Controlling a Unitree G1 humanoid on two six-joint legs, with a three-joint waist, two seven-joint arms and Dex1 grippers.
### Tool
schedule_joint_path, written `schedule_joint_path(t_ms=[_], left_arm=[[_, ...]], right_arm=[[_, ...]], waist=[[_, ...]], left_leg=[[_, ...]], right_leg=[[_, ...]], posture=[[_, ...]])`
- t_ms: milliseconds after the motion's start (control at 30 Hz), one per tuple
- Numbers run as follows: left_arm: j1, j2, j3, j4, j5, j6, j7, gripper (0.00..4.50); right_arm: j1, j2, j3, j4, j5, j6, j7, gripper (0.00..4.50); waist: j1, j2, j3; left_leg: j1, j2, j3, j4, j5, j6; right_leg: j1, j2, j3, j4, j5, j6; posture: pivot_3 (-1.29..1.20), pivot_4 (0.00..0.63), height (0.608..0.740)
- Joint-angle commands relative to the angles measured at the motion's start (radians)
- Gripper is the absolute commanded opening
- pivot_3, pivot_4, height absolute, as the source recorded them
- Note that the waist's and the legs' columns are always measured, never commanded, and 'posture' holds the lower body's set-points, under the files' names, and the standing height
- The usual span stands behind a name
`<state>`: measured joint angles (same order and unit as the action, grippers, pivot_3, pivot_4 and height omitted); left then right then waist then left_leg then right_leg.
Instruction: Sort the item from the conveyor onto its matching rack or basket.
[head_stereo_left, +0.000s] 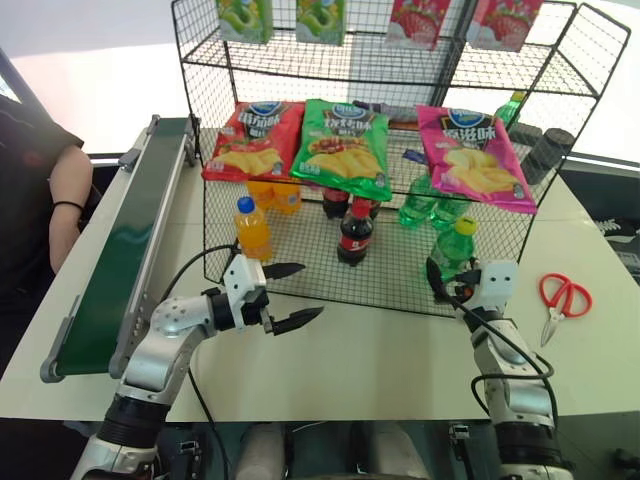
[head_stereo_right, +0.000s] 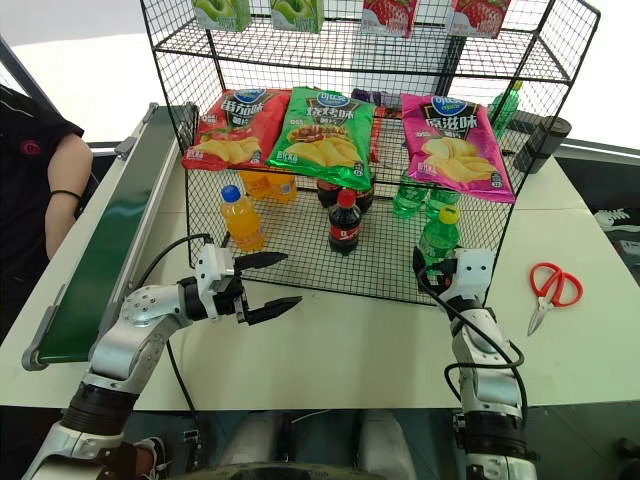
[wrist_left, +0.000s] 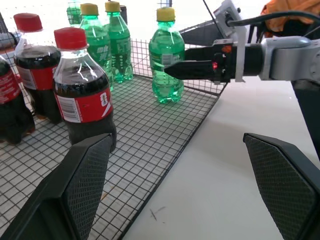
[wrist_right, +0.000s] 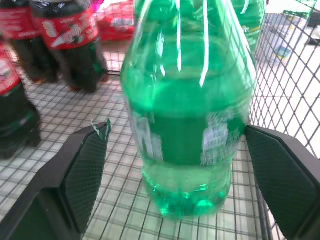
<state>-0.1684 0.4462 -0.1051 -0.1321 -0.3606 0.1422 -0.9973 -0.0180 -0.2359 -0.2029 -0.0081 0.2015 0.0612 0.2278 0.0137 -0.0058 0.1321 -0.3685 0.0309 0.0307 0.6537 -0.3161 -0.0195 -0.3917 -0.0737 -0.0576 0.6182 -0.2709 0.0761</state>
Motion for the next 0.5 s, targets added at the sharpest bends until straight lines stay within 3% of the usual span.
schedule_joint_path(t_ms=[33, 500], left_arm=[[-0.007, 0.002, 0.005, -0.017, -0.011, -0.007, 0.001, 4.5], [0.007, 0.097, 0.061, 0.062, 0.027, -0.006, 0.019, 4.5]], right_arm=[[0.047, -0.03, -0.019, -0.125, -0.01, 0.016, -0.007, 4.41], [0.338, -0.202, -0.009, -0.537, 0.104, 0.125, 0.233, 4.41]], waist=[[-0.001, 0.0, 0.0], [-0.003, 0.0, 0.0]], left_leg=[[0.0, 0.0, 0.0, 0.0, 0.0, 0.0], [0.004, 0.001, -0.001, -0.001, 0.0, 0.0]], right_leg=[[0.0, 0.0, 0.0, 0.0, 0.0, 0.0], [0.002, 0.003, 0.001, 0.001, 0.0, 0.0]], posture=[[0.0, 0.15, 0.74], [0.0, 0.15, 0.74]])
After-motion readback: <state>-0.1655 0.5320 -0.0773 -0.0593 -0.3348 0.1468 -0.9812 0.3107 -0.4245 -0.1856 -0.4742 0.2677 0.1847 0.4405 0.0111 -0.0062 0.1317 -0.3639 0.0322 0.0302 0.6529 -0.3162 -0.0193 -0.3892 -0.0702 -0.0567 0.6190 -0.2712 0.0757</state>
